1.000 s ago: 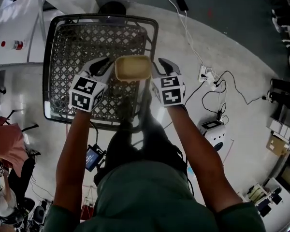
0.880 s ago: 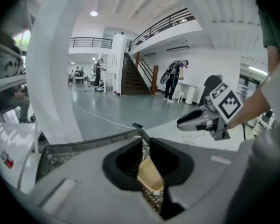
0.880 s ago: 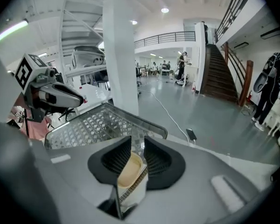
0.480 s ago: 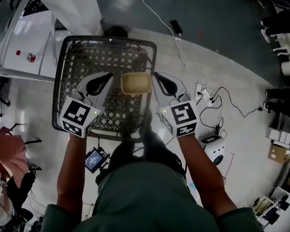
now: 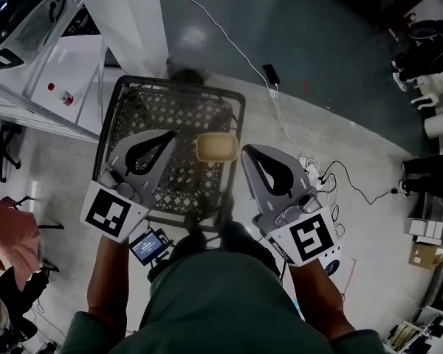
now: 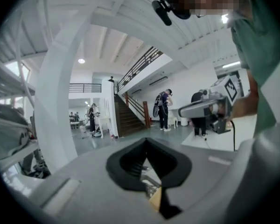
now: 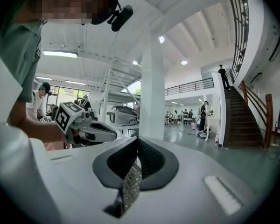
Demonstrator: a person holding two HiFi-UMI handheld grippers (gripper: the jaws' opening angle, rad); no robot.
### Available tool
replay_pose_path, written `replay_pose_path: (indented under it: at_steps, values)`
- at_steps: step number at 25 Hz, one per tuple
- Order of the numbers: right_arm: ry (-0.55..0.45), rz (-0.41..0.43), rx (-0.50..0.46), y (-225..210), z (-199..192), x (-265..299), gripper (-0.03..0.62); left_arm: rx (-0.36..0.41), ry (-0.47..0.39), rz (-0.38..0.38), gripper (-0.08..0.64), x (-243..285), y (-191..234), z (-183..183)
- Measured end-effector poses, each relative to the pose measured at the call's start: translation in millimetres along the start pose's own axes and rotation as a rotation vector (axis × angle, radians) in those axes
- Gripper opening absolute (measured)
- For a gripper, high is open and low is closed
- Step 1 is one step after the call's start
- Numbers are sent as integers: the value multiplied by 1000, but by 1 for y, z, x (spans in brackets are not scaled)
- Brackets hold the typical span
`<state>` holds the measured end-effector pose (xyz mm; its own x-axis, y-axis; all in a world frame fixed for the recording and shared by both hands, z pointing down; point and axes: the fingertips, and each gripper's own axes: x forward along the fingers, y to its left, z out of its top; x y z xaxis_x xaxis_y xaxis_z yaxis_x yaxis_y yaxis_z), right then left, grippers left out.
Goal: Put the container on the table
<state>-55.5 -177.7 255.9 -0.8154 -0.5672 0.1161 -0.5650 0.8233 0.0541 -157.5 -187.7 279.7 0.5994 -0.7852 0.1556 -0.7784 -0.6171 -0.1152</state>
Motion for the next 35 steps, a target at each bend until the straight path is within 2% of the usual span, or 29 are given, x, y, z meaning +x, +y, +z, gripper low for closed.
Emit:
replay_pose_path:
  at_steps: [6, 16, 22, 35]
  values:
    - [-94, -6, -34, 21, 54, -30, 3, 63, -57, 47, 3, -47, -2, 47]
    - [-166, -7, -86, 57, 112, -74, 3, 120, -102, 82, 2, -107, -23, 100]
    - [-170, 5, -111, 74, 122, -91, 3, 149, -115, 75, 3, -128, -41, 111]
    - [-150, -11, -123, 91, 118, -107, 3, 142, -127, 50, 3, -140, -63, 108]
